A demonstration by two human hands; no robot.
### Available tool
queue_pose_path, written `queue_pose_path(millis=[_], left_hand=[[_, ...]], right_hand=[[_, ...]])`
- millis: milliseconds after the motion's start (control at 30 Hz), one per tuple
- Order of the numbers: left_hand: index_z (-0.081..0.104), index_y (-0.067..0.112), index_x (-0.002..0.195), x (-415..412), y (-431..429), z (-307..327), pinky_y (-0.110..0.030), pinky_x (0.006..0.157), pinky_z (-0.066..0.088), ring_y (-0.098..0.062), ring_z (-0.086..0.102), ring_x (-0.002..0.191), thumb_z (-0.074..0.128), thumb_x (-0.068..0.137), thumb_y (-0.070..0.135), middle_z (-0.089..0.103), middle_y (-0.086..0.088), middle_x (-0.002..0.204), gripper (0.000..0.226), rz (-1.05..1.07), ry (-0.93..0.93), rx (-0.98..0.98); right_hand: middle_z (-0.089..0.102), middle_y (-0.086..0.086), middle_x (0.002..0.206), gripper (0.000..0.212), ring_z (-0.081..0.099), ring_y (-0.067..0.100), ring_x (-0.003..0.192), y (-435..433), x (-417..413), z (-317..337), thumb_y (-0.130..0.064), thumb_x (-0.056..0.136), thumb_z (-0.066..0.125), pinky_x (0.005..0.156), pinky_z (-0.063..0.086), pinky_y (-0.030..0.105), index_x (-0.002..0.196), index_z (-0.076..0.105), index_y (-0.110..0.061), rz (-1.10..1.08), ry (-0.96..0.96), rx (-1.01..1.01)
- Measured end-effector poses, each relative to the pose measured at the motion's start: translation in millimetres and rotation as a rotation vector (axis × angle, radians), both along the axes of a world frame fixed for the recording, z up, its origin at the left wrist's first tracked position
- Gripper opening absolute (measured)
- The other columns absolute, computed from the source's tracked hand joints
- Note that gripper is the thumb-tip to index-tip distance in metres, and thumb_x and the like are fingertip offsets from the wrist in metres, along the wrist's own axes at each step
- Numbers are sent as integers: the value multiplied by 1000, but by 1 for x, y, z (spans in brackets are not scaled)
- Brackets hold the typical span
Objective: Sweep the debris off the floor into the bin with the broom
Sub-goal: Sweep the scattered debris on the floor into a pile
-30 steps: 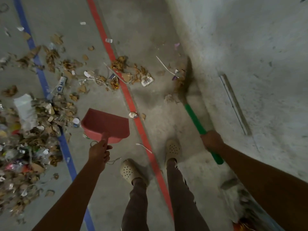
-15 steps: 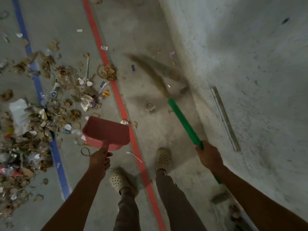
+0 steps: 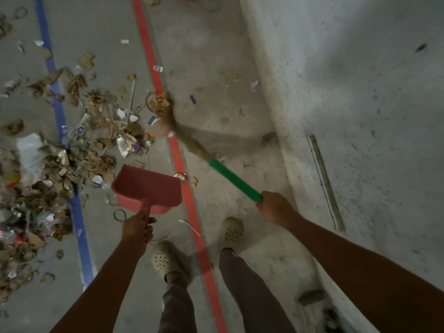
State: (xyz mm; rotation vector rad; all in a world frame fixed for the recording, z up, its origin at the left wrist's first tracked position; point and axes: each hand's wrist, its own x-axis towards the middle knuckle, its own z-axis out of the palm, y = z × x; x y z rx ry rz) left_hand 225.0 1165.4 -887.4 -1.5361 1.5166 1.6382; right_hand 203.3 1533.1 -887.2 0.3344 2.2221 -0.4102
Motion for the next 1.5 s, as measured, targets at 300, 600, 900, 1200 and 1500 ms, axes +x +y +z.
queue_pose_path(millis=[300,600,900,1200,1500], left_hand=[[47,10,78,26,-21,13,-10,34,20,-6,27,28,50,101,20,52,-10,73,26,6,34,61],[48,10,77,78,-77,13,-12,34,20,-6,28,30,54,101,24,54,-11,73,28,-87,79,83],[53,10,80,157,-189,25,-13,34,20,-5,27,30,61,97,39,52,-11,74,35,-115,78,-14],[52,9,78,214,-251,75,-17,34,19,-7,24,34,61,96,44,52,-10,76,40,-104,84,-27],[52,6,82,267,-281,77,-12,36,20,-7,26,30,58,99,29,52,-12,75,29,-26,125,30]], right_hand=[[58,-2,73,24,55,11,59,-22,110,31,-39,101,49,51,43,24,96,57,-17,-408,172,-4],[58,5,74,28,55,16,58,-60,193,13,-26,99,54,46,41,24,103,62,0,-765,1,194],[67,6,92,34,65,26,81,-227,238,29,-43,99,50,59,43,27,106,64,-13,-124,62,-18],[69,12,94,35,67,33,87,-267,310,78,-42,97,52,68,51,37,105,63,-10,-448,166,16],[58,10,88,24,66,31,92,-288,337,79,-16,101,47,76,52,33,99,65,-1,-585,-69,-6]])
